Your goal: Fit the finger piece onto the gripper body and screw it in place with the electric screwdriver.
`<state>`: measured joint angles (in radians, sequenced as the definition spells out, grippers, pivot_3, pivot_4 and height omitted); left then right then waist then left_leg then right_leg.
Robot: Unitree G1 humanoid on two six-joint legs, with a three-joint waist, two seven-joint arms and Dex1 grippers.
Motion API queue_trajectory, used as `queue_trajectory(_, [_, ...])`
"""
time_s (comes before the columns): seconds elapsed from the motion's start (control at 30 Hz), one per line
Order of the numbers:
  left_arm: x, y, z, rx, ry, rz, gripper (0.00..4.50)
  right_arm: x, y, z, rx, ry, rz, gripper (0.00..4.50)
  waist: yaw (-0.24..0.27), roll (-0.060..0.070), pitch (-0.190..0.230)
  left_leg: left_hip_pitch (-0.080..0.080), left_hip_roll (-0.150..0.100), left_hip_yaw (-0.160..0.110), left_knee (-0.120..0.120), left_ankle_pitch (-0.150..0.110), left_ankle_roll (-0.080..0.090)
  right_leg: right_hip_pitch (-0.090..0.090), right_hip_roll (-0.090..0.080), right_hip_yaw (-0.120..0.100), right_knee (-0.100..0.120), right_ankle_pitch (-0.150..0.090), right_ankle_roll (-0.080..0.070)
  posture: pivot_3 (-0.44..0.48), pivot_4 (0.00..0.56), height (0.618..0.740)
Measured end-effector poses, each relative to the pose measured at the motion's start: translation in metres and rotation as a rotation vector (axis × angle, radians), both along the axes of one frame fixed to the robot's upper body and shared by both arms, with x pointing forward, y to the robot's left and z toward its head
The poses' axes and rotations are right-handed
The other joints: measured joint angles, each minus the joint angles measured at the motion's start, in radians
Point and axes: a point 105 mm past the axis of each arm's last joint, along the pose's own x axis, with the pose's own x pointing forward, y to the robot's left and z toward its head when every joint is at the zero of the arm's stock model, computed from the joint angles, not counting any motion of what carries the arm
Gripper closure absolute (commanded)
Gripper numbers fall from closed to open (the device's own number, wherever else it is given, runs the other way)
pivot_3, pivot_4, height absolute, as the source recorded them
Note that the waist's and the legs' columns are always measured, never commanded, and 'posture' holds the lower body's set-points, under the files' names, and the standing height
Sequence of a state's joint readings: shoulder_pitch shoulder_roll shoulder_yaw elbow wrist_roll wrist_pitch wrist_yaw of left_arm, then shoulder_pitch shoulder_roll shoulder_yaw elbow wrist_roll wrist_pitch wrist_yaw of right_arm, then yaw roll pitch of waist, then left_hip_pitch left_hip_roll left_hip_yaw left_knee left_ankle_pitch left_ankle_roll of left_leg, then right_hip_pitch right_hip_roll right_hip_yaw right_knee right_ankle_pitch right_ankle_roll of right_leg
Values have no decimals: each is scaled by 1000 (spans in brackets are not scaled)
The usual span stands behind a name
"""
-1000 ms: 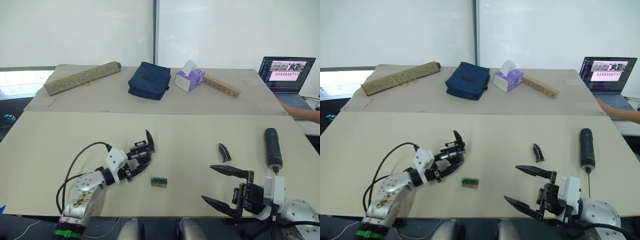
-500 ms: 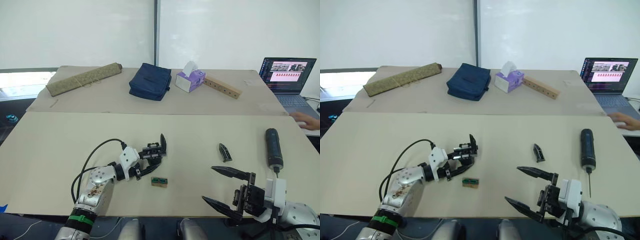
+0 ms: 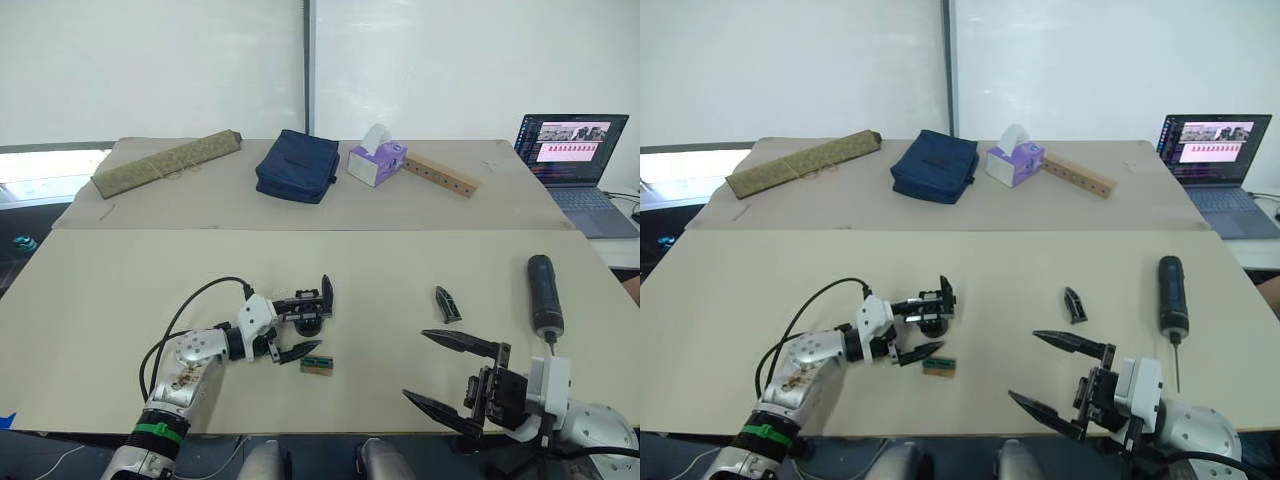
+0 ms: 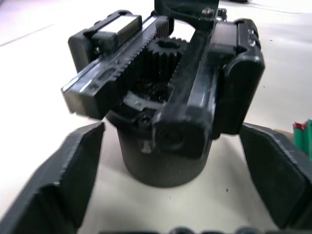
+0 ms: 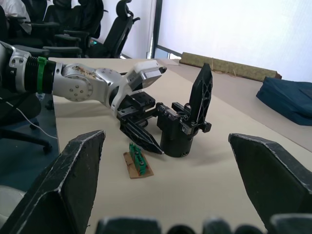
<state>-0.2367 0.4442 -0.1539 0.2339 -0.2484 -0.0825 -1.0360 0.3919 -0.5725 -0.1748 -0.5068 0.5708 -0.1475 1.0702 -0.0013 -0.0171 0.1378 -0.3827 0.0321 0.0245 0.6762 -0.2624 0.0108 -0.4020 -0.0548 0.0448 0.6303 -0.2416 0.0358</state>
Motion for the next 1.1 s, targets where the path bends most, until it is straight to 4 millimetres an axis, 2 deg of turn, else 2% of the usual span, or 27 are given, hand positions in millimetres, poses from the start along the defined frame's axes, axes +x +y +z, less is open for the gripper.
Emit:
queue_trajectory(0.2, [2, 20, 2, 65, 55, -129, 22, 1, 0, 1, -2, -5, 5, 0, -2, 0, 0, -1, 0, 0, 0, 0, 0, -1, 0, 0, 0, 0, 0, 0, 150, 740])
queue_trajectory(0.27, [5, 20, 4, 68, 64, -180, 22, 0, 0, 0, -4, -2, 7, 0, 0, -1, 1, -2, -1, 0, 1, 0, 0, -1, 0, 0, 0, 0, 0, 0, 150, 740])
queue_trajectory(0.4, [13, 14, 6, 78, 53, -254, 22, -2, -2, -3, -7, 15, -6, 0, 11, -3, 2, -3, -1, 0, 2, 0, 0, -1, 0, 0, 0, 0, 0, 0, 150, 740])
queue_trajectory(0.73, [27, -20, 6, 74, 30, -367, 22, -7, -2, -4, -4, 33, -21, 0, 9, -4, 2, -4, -1, 0, 2, 0, 0, -2, 1, 0, 0, 0, 0, 0, 150, 740])
queue_trajectory(0.83, [28, -19, 6, 78, 22, -370, 815, -9, -2, -5, -4, 41, -23, 0, 8, -4, 2, -4, -1, 0, 2, 0, 0, -2, 1, 0, 0, 0, 1, 0, 150, 740])
queue_trajectory(0.93, [28, -16, 6, 75, 17, -368, 2114, -11, -2, -6, -4, 48, -25, 0, 8, -5, 2, -4, -1, 0, 3, 0, 0, -1, 1, 0, 0, 0, 0, 0, 150, 740])
queue_trajectory(1.1, [27, -7, 7, 56, 4, -344, 2137, -12, -3, -6, -6, 53, -36, 0, -2, -5, 2, -4, 0, 0, 2, 0, 0, -2, 1, 0, 0, 0, 0, 0, 150, 740])
